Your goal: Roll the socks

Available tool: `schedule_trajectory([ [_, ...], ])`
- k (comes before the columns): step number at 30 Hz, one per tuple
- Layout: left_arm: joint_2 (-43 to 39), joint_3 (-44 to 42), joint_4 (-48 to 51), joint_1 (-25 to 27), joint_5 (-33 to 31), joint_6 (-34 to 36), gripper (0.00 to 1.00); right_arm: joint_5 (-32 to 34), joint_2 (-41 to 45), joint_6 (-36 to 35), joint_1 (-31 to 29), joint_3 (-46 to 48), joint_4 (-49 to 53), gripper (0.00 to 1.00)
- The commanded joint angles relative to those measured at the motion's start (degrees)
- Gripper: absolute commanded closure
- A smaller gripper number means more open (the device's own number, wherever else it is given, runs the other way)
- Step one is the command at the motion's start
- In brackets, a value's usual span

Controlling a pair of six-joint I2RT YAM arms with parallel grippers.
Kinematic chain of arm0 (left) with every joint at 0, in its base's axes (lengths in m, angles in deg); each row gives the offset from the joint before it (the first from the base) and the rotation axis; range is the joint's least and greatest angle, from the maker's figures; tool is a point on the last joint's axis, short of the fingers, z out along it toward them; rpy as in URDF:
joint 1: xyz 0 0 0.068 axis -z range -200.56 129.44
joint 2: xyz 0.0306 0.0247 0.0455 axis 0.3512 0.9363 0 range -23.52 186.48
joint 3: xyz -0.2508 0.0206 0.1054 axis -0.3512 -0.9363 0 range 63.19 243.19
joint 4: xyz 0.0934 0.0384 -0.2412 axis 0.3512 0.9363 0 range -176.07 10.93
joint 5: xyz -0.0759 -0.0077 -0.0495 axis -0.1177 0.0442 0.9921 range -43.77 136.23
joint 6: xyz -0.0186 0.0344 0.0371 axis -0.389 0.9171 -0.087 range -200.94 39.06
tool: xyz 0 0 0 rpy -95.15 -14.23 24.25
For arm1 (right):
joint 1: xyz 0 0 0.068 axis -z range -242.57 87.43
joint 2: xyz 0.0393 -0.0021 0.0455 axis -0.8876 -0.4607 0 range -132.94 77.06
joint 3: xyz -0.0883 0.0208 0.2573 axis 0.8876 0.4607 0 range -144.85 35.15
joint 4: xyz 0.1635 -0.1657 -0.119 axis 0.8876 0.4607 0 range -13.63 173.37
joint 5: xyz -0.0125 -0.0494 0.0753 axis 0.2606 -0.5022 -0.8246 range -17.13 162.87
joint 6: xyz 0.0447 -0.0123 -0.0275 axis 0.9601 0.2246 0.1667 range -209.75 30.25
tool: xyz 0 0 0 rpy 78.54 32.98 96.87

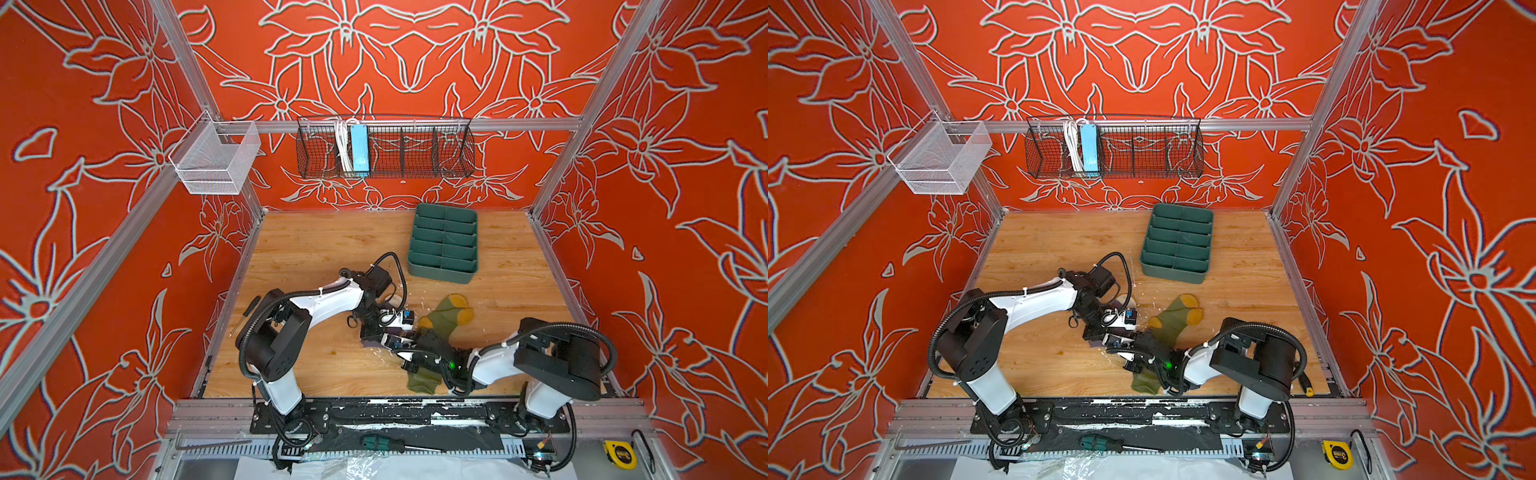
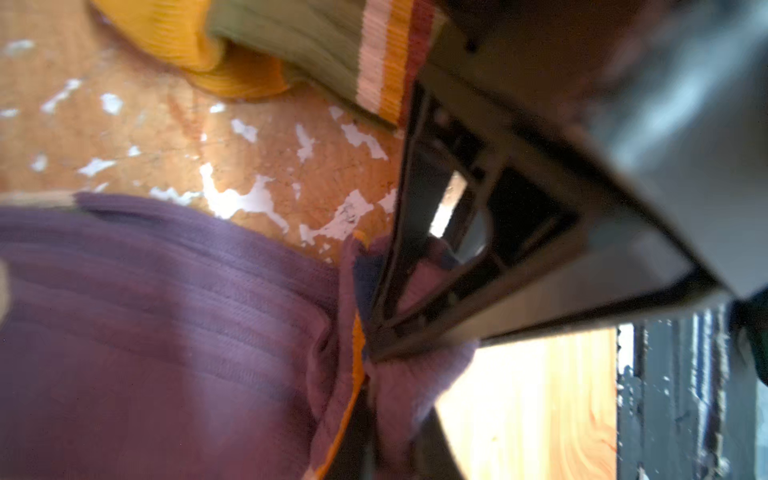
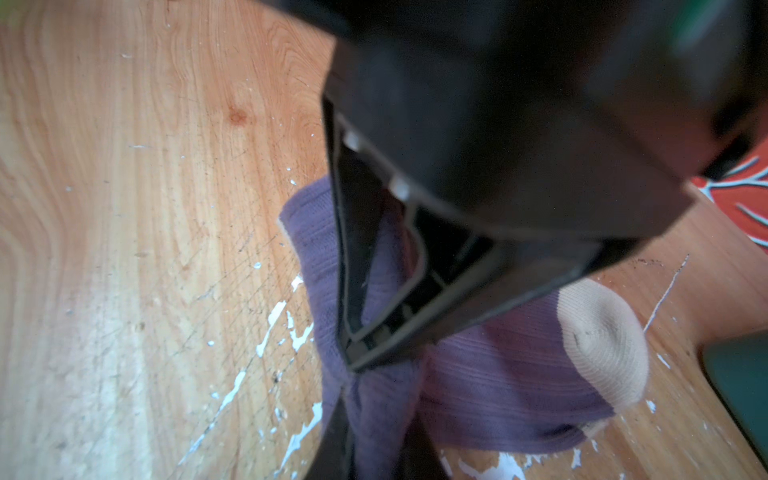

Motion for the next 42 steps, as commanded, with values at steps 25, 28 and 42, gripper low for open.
schedule_trajectory([
  [25,-65.3,-29.4,-34.1,-3.7,-33.7,-26.5,0.03,-11.7,-1.7,1.3,3.5,-17.6,42.6,1.0],
  [28,-68.7,-29.4,-30.0,-3.7,-31.8,-29.4,0.03,-12.4,-2.5,1.7,4.4,-18.6,44.1,1.0],
  [42,-68.0,-29.0,-20.1,-3.5,-12.8,-15.1,0.03,-17.5,-3.1,-2.4,6.7,-22.9,49.7,1.0],
])
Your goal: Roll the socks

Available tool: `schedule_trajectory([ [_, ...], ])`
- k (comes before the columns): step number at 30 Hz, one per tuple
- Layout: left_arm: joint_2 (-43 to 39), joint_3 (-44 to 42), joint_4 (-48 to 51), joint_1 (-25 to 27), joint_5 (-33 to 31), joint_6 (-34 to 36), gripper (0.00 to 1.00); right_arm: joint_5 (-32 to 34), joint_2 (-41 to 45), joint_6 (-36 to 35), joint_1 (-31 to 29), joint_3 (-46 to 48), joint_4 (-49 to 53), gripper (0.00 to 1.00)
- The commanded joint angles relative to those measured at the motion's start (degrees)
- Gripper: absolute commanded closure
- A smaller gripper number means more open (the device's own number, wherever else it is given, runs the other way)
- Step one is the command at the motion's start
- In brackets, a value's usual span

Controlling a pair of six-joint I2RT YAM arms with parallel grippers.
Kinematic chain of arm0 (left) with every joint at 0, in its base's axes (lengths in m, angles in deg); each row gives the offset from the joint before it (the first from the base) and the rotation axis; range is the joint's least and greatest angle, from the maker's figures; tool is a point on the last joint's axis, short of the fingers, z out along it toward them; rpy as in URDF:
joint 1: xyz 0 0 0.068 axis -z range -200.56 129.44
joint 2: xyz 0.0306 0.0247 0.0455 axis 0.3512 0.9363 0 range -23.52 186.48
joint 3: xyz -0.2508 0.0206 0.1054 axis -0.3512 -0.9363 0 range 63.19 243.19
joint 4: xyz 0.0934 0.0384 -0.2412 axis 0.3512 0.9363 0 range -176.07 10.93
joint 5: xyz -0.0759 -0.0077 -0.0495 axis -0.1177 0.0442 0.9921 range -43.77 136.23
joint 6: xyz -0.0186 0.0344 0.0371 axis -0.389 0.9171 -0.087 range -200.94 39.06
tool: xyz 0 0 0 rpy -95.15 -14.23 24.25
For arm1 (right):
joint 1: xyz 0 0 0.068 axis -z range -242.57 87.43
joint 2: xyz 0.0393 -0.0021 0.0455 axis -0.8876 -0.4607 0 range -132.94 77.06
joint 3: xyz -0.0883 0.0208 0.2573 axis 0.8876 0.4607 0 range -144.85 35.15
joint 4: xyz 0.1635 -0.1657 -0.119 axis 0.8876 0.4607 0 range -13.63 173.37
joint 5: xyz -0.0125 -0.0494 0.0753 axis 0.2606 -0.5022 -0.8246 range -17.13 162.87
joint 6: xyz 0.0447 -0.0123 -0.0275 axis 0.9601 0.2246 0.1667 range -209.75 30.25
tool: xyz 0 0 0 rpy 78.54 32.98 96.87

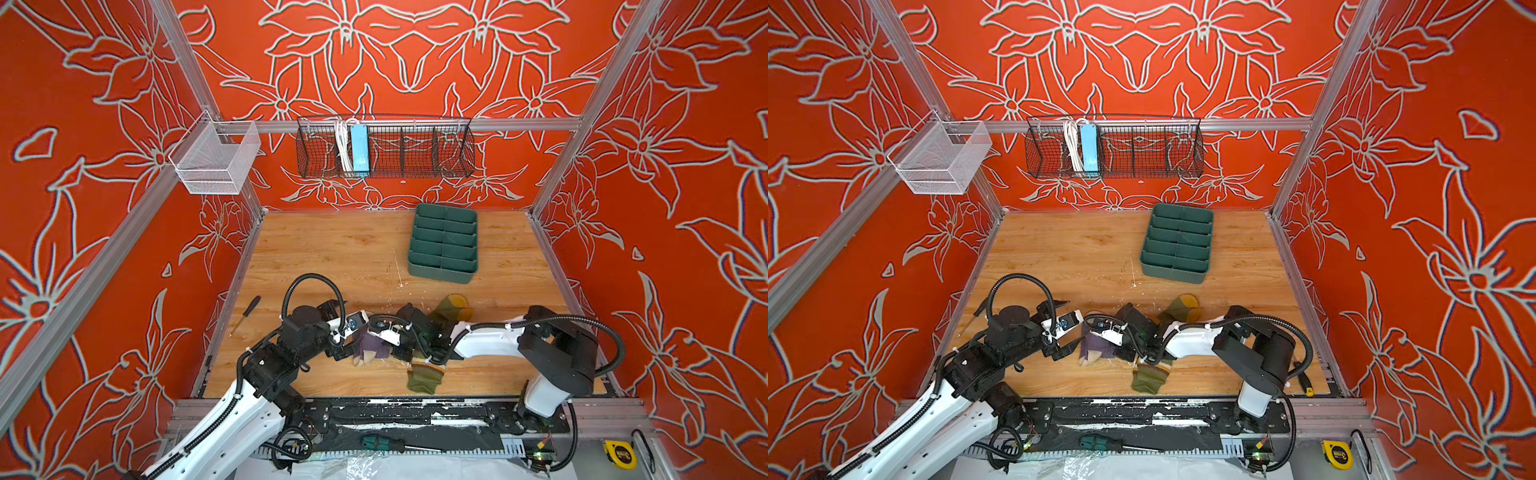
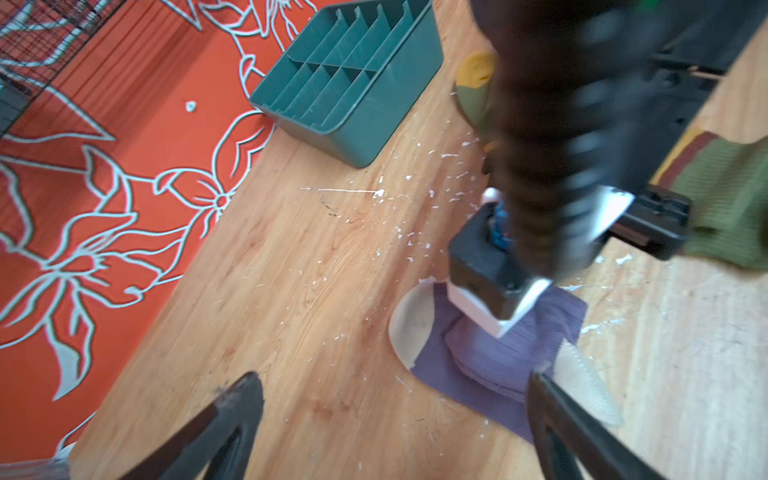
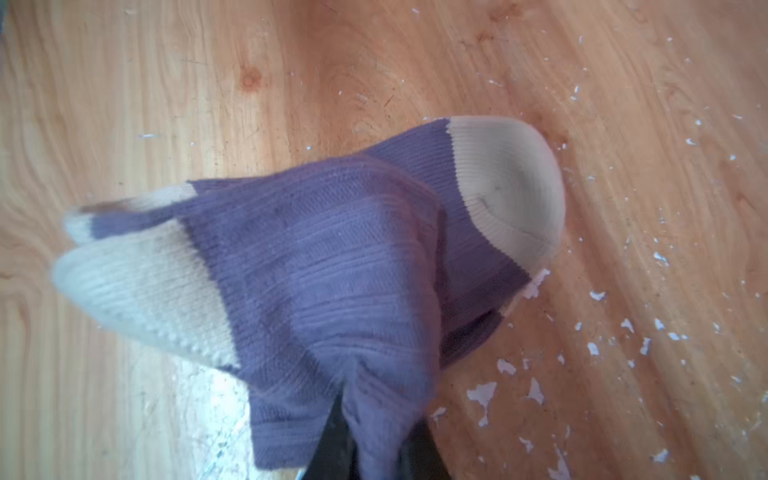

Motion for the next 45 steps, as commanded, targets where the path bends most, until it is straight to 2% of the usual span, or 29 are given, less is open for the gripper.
schedule_trajectory([
  [1,-1.4,4.8,2.0,0.1,4.0,1.8,0.03,-3.7,-2.3,-3.7,0.9,-3.7,14.7,1.0],
  [5,-2.9,10.1,5.4,0.1,0.9,3.5,0.03,-6.5,-3.5,-5.6,2.8,-9.9,24.7,1.0],
  [10,-5.6,7.7,-5.1,0.1,-3.9,2.5,0.03,-7.8,-3.3,1.2,10.8,-15.0,21.3,1.0],
  [15,-0.1,6.8,-10.8,0.0,-1.4,-0.2,0.03,-5.6,-4.7,5.0,18.0,-26.7,23.7,1.0],
  [21,3.8,8.1,-12.8,0.0,2.1,-1.1,0.03,-3.6,-2.3,-2.0,19.4,-33.0,25.4,1.0],
  [23,3.4,8.6,-11.2,0.0,3.2,-0.8,0.03,-6.4,-1.7,-5.2,19.4,-32.5,26.2,1.0],
  [27,0.4,9.4,-5.1,0.0,4.4,0.0,0.03,-16.4,-1.7,-9.3,19.4,-28.2,27.5,1.0],
  [30,-2.0,9.7,0.1,0.0,5.1,0.9,0.03,-23.5,-3.4,-8.0,19.3,-24.9,28.6,1.0],
  [33,-2.2,11.2,5.7,0.0,6.3,3.1,0.03,-29.1,-5.6,-3.5,19.1,-22.1,28.9,1.0],
  [40,1.8,12.6,10.9,0.0,8.5,10.6,0.02,-32.3,-6.9,4.1,14.4,-14.7,27.7,1.0],
  [43,5.2,13.9,12.9,0.1,11.8,14.3,0.01,-35.7,-8.5,6.6,13.5,-12.6,26.4,1.0],
  [45,7.5,14.8,15.1,0.4,13.7,17.2,0.0,-35.5,-10.3,6.9,13.4,-11.9,26.3,1.0],
])
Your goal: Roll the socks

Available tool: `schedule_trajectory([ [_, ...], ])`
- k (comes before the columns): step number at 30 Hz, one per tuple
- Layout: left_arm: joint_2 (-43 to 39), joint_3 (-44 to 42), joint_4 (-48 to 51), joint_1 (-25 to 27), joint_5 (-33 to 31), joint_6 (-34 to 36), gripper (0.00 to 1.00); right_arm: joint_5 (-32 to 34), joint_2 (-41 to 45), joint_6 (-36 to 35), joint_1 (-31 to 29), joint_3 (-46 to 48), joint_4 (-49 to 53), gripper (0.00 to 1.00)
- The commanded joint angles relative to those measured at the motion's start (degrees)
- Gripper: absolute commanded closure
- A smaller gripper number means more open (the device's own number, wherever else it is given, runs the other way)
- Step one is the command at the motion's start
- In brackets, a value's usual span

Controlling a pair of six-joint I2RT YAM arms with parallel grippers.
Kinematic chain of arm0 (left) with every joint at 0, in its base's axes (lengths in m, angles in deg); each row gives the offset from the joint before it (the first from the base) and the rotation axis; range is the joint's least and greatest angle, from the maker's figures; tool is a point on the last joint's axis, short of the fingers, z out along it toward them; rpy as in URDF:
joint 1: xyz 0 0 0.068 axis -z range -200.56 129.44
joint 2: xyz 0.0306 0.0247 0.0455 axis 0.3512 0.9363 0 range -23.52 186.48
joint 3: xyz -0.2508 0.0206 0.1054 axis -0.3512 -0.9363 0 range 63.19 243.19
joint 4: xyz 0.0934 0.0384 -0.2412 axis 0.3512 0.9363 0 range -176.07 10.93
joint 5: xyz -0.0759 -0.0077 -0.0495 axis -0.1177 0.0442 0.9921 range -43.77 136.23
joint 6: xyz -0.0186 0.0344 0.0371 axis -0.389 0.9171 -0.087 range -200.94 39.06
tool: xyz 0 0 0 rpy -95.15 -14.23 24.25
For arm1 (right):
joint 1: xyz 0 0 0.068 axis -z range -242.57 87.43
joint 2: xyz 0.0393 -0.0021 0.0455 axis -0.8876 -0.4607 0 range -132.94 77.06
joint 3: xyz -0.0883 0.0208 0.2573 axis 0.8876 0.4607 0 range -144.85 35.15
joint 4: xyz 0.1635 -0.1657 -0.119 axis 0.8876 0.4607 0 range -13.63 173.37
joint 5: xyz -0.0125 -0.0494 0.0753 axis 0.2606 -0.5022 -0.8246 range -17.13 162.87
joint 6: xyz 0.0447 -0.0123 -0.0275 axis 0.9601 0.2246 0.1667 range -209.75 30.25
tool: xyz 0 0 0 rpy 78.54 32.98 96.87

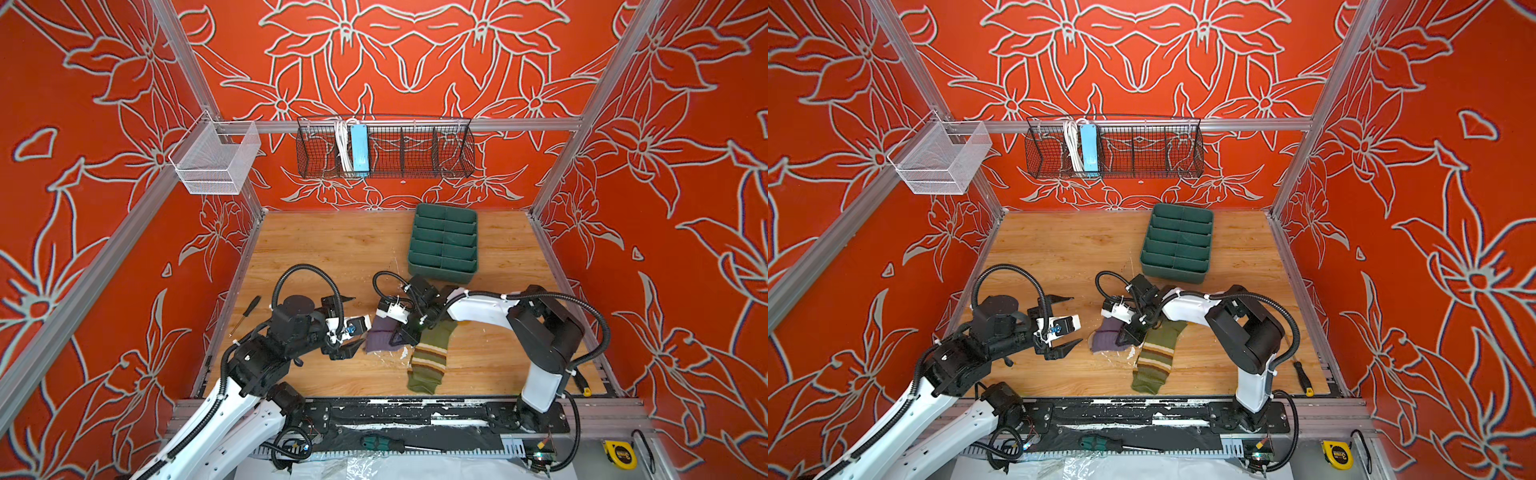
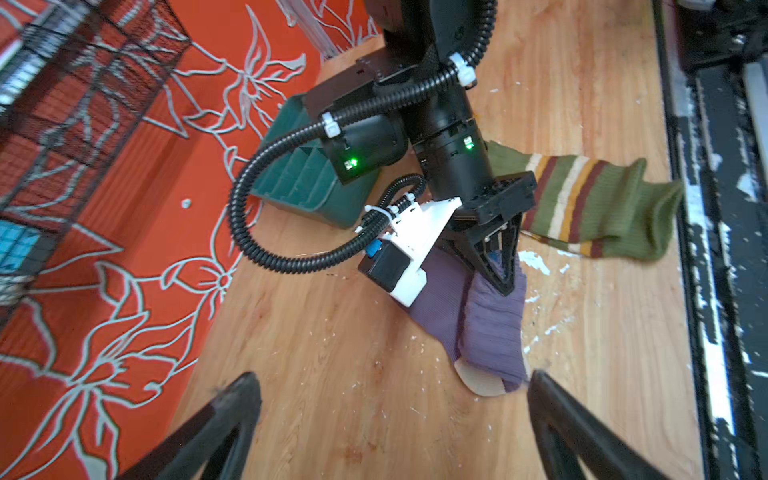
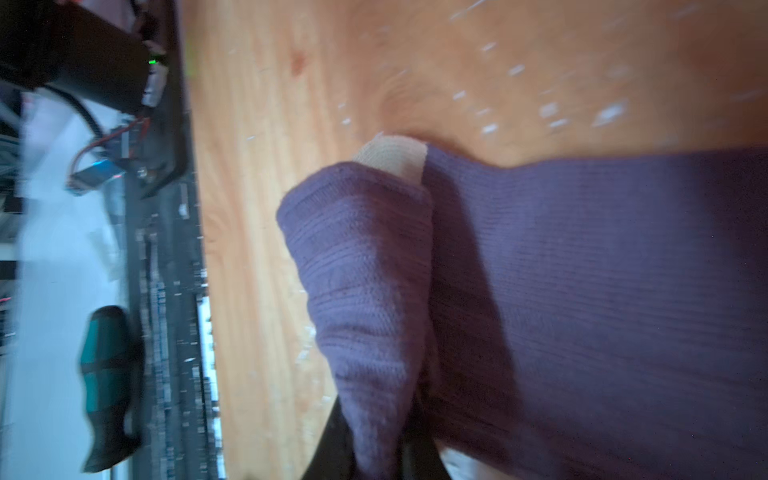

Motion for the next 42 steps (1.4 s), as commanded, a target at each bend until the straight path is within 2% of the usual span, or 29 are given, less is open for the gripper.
schedule_trajectory([
  [1,2.8,2.1,4.6,0.8,4.8,6.8,0.01,-3.0,-3.7,2.2,0.1,1.6,0.0,1.0],
  [4,3.6,1.2,4.4,3.8,2.7,10.0,0.02,-0.7,-6.5,1.7,0.6,-0.3,2.1,1.0],
  [9,4.0,-4.4,3.1,13.4,-10.9,18.3,0.03,5.9,-8.8,3.3,1.8,-2.6,2.6,1.0],
  [11,5.1,-7.4,0.2,16.3,-15.3,19.5,0.05,7.5,-8.9,3.2,2.0,-2.9,2.8,1.0],
  [14,8.9,-10.9,-7.4,18.3,-19.3,17.0,0.16,8.7,-9.9,2.4,2.2,-3.5,4.1,1.0],
  [18,16.8,-10.9,-13.4,19.7,-23.0,7.2,0.34,9.1,-10.8,1.9,2.2,-3.6,4.9,1.0],
  [21,20.0,-10.4,-14.5,20.4,-23.4,3.2,0.41,8.7,-11.1,1.7,2.2,-3.7,4.8,1.0],
  [29,30.0,-12.4,-20.7,21.5,-26.5,-3.2,0.48,8.3,-11.1,1.7,2.4,-3.4,3.7,1.0],
  [34,37.0,-11.2,-22.5,21.5,-27.2,-4.8,0.54,7.8,-10.3,1.3,2.6,-3.1,3.9,1.0],
  [37,42.0,-9.0,-21.0,21.4,-26.9,-5.3,0.6,7.4,-9.9,1.1,2.7,-3.0,4.3,0.92],
  [40,47.1,-5.6,-17.6,21.3,-26.5,-7.4,0.75,7.5,-9.3,1.1,2.7,-2.8,4.3,0.81],
  [42,50.4,-2.5,-13.7,20.8,-24.8,-7.7,0.93,8.5,-8.4,1.0,3.0,-2.4,4.6,0.7],
])
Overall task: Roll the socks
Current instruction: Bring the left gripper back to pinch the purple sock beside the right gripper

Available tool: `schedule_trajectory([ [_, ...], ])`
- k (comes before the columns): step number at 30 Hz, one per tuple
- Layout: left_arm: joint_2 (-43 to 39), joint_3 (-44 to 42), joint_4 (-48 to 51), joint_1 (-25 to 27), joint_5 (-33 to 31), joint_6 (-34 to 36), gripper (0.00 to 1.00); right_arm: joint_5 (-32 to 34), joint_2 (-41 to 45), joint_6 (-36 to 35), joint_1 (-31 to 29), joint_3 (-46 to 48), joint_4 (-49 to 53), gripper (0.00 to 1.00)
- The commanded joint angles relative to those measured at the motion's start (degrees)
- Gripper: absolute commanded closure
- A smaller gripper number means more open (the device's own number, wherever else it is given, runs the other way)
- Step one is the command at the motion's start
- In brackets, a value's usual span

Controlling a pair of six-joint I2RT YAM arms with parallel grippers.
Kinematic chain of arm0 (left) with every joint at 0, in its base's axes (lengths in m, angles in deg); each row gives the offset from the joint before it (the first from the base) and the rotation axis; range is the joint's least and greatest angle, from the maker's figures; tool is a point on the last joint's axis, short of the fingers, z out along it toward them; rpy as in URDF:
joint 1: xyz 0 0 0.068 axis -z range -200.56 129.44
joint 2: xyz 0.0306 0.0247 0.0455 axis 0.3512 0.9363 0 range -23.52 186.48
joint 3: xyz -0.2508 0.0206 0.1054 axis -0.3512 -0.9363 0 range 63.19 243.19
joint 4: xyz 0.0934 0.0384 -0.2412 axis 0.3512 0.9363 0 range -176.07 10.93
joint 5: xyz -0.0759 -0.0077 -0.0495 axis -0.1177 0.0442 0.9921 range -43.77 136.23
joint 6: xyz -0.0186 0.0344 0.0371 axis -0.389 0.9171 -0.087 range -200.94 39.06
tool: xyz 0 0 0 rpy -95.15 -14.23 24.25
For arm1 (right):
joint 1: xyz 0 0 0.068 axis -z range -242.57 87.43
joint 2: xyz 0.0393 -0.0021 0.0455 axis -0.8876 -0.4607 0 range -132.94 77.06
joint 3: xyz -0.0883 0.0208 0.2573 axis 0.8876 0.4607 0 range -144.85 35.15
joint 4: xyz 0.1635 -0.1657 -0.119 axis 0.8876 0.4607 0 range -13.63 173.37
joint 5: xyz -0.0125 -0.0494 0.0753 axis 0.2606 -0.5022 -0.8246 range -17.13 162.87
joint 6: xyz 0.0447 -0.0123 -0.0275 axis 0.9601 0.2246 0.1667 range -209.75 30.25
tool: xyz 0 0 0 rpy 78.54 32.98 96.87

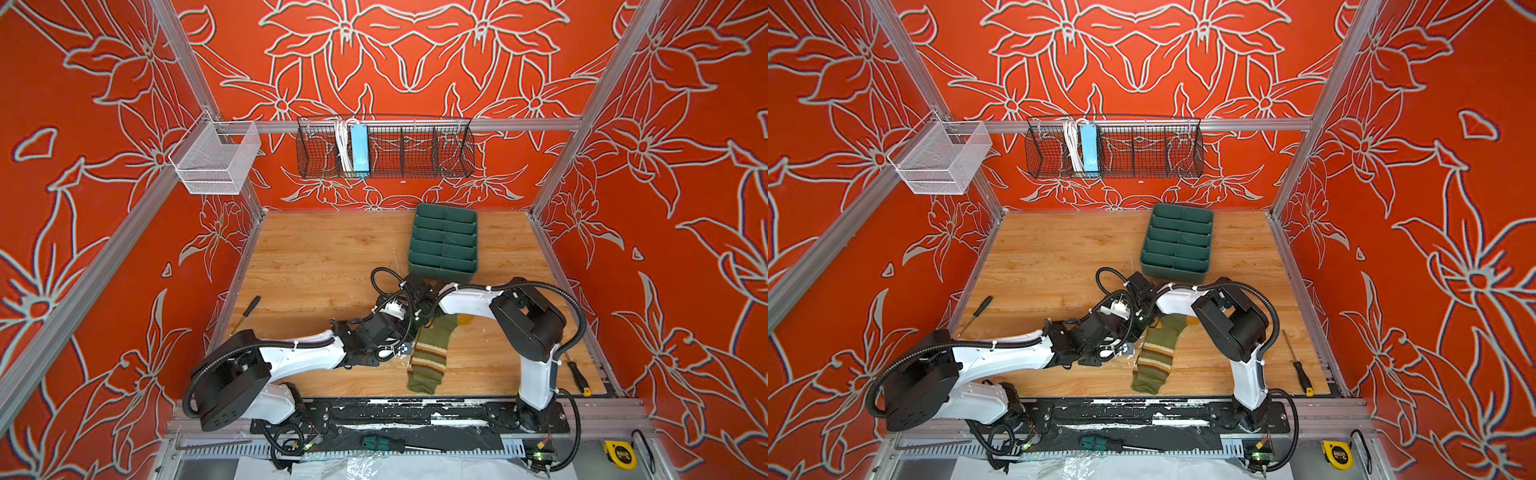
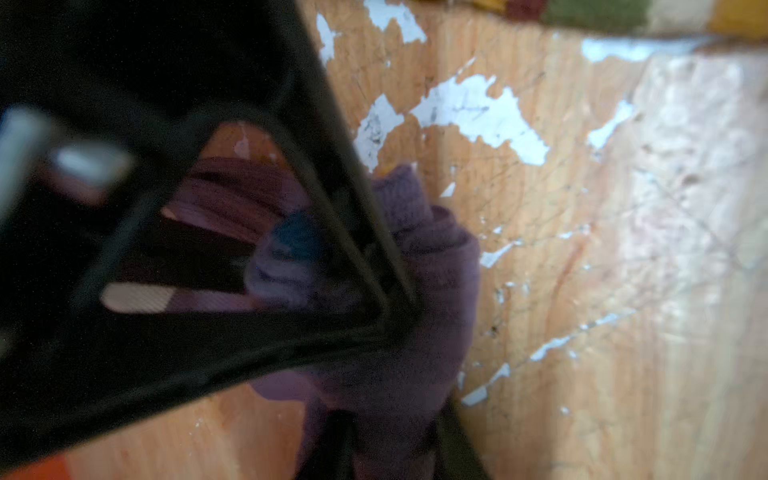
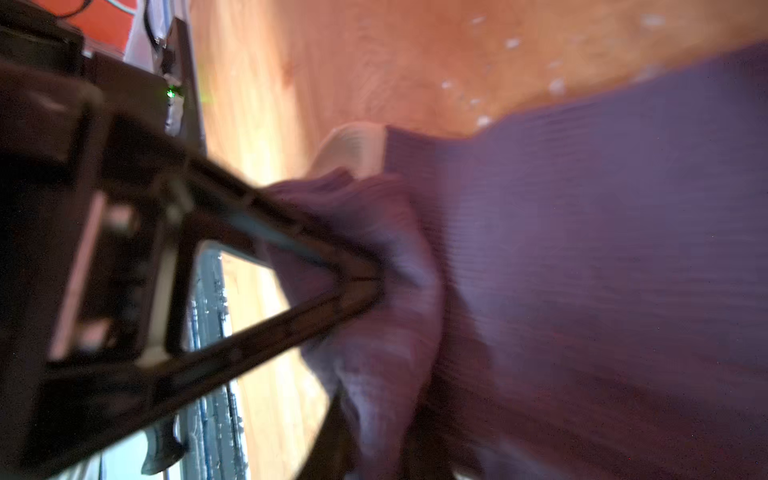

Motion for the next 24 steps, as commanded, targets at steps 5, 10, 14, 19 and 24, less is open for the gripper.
schedule_trajectory([
  [5,9.5,6.4,8.5,-0.4,6.9,-2.2,1.0,18.6,6.8,4.0,4.6,6.6,-2.1,0.5],
  [10,9.9,7.9,11.4,-0.7,9.7,-1.0,1.0,30.0,18.6,10.2,9.9,8.0,-2.0,0.37],
  [14,11.5,11.3,14.9,-2.7,13.8,-1.1,1.0,40.3,26.4,14.2,13.1,8.3,-1.2,0.35],
  [19,14.4,16.3,20.1,-5.5,19.2,1.7,1.0,51.4,38.2,16.5,15.3,10.5,-1.8,0.33],
  [24,17.7,22.7,29.3,-9.5,27.9,9.1,1.0,47.4,54.6,6.3,15.2,19.4,-12.0,0.35],
])
